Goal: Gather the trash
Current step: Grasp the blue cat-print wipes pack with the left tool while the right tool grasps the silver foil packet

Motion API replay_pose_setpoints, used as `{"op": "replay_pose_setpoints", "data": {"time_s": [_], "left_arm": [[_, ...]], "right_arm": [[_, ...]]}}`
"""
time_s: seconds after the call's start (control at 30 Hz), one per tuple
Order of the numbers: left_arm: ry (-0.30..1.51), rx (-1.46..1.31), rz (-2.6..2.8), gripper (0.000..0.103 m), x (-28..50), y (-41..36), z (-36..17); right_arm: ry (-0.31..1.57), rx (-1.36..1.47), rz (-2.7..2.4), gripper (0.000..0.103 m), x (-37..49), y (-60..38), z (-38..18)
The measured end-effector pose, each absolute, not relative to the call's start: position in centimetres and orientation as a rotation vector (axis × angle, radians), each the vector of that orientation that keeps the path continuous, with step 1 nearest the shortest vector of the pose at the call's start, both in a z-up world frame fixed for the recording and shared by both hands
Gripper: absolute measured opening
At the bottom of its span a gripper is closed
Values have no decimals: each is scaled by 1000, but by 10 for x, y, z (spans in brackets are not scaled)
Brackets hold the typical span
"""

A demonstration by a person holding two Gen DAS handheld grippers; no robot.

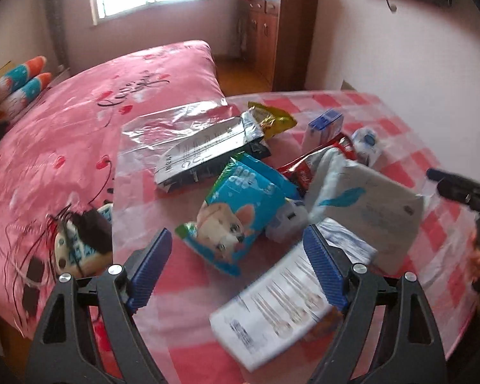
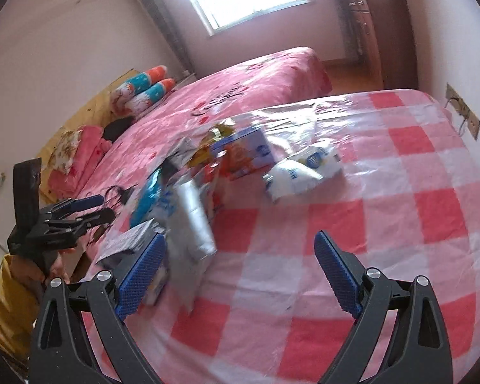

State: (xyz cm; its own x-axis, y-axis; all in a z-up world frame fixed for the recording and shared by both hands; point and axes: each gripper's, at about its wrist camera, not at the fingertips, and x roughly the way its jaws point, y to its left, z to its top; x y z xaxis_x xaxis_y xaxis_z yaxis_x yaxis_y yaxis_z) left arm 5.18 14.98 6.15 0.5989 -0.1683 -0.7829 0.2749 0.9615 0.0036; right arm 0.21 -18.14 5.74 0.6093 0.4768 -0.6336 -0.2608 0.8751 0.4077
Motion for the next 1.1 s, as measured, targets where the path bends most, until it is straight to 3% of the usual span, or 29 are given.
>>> {"op": "replay_pose_setpoints", "data": {"time_s": [0.53,0.7,0.77,0.93,1.1], "left_arm": [[987,71,-354,84,115,151,25],[994,14,-374,68,119,151,21],[984,9,-366,67,117,151,21],[973,5,-352,55,111,148,21],[964,1,-328,49,103,147,22]], "right_arm": [[879,379,645,93,29,-152,35],[905,396,692,76,30,-134,30],[907,394,697,66,30,-129,29],[905,389,703,56,26,-119,28],[908,352,677,34,24,-112,25]]}}
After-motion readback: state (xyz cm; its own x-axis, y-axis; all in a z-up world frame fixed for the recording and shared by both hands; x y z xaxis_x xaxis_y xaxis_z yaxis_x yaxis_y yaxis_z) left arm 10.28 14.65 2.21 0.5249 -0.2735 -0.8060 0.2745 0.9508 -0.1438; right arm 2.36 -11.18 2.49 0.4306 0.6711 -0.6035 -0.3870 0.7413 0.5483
